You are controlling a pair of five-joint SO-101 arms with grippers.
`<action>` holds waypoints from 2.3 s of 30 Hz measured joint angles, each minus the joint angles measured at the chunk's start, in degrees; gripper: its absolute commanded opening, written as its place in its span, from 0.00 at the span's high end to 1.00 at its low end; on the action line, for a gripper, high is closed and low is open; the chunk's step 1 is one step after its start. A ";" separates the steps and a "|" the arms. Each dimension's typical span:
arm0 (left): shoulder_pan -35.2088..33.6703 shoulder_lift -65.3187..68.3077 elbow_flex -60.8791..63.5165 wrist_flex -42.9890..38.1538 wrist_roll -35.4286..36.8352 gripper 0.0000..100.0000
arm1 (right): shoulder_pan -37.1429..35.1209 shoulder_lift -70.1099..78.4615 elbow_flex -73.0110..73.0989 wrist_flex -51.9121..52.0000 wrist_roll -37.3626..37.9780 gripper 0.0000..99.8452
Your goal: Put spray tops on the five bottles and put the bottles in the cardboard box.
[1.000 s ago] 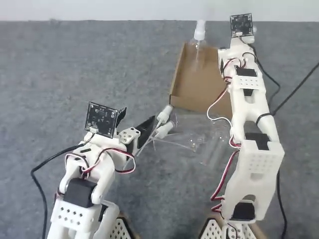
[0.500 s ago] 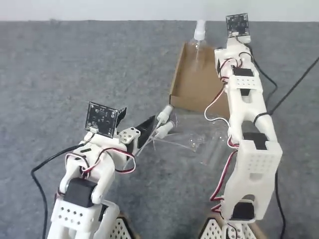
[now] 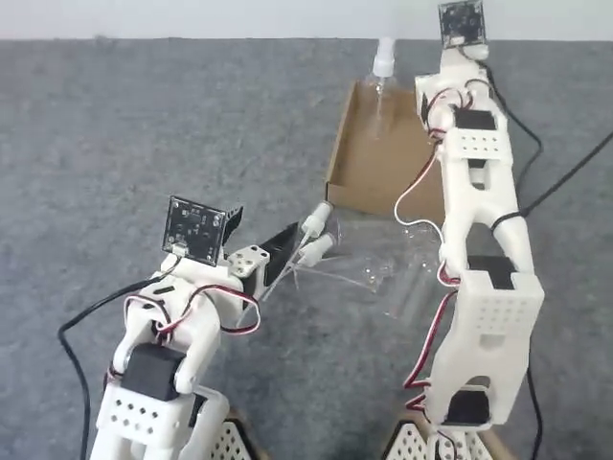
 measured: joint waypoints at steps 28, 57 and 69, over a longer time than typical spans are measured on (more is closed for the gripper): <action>-4.04 0.00 2.55 -5.54 0.00 0.75 | -0.09 -31.38 -1.32 66.02 -0.44 0.76; -4.04 0.00 2.55 -5.54 0.00 0.75 | -10.81 -50.02 69.98 30.68 -22.15 0.79; -4.04 0.00 2.55 -5.54 0.00 0.77 | 4.57 -49.05 70.42 30.77 -8.70 0.95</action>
